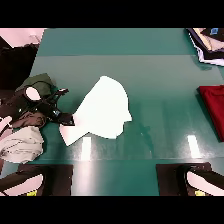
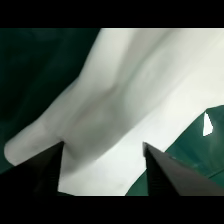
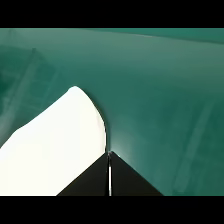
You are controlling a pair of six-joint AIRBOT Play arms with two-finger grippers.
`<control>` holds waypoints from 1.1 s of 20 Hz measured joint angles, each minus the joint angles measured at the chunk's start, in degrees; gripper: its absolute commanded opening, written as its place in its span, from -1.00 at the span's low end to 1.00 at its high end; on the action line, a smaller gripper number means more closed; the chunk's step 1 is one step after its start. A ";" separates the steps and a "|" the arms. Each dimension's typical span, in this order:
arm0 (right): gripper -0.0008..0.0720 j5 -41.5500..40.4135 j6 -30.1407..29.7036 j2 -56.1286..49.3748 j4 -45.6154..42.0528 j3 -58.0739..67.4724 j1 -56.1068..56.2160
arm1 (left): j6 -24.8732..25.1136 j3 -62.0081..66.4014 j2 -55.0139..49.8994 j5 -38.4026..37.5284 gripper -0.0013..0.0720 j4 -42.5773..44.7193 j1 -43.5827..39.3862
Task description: Fold the shirts.
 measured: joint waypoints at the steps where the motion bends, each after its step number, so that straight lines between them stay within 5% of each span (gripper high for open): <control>1: -0.92 0.31 0.00 0.02 0.02 -1.16 0.00 | 0.00 -0.07 0.00 -0.07 -0.87 0.00 0.00; 10: -0.83 2.23 -0.24 1.46 5.05 -28.65 3.04 | -0.15 9.77 3.26 -4.81 -0.90 -1.40 0.00; 12: 0.70 -1.14 -0.28 3.19 6.16 -38.14 6.71 | -0.26 14.69 5.18 -5.95 -0.90 -2.91 0.00; 22: 0.54 -31.82 3.63 1.70 24.11 -69.22 34.29 | -0.50 24.76 8.66 -7.37 -0.90 -6.16 0.00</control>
